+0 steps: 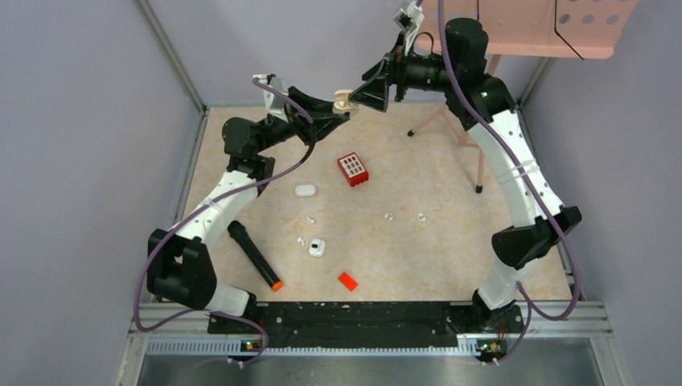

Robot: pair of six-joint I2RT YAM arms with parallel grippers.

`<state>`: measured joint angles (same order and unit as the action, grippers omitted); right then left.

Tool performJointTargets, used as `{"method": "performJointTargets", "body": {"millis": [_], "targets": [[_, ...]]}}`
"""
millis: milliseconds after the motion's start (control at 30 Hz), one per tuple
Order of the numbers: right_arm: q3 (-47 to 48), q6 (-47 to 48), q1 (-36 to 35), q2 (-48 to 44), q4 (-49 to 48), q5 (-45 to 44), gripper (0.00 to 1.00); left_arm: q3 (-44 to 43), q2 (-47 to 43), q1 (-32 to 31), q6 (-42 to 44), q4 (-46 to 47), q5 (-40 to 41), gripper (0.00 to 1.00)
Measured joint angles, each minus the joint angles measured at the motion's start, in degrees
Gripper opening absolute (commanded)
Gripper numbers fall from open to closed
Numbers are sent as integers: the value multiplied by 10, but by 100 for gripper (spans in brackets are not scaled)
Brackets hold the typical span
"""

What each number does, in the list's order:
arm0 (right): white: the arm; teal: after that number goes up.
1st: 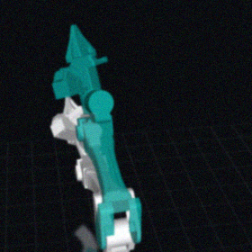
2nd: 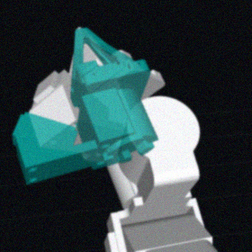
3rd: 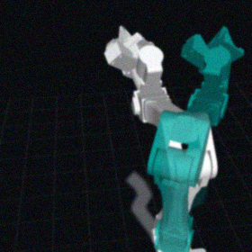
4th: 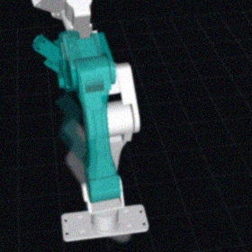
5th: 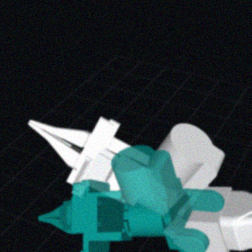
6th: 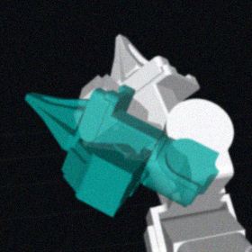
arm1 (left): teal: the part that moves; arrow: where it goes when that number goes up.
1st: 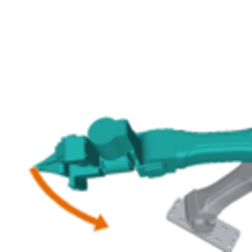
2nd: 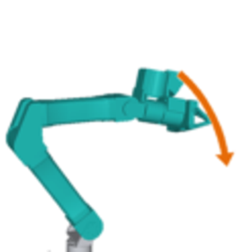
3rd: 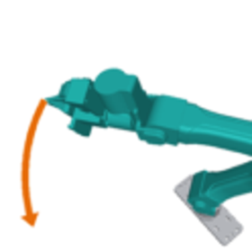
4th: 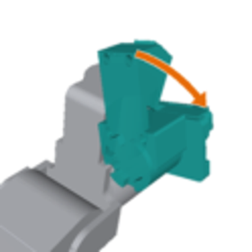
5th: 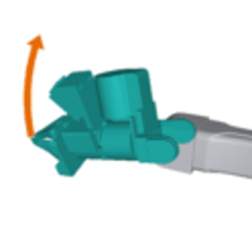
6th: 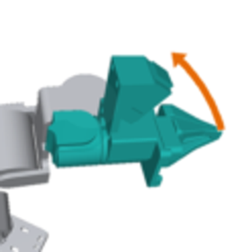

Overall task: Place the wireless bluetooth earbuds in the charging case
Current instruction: Close the charging case.

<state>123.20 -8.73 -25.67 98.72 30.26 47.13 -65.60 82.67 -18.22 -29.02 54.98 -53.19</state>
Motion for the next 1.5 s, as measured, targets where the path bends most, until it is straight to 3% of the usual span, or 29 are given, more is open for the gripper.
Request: {"method": "performJointTargets", "body": {"millis": [333, 1500], "targets": [[3, -50, -17, 32, -21, -21, 91, 0, 0, -1, 0, -3, -10, 0], [-24, -31, -4, 15, -30, -18, 88, 2, 0, 5, -9, -7, 1, 0]]}}
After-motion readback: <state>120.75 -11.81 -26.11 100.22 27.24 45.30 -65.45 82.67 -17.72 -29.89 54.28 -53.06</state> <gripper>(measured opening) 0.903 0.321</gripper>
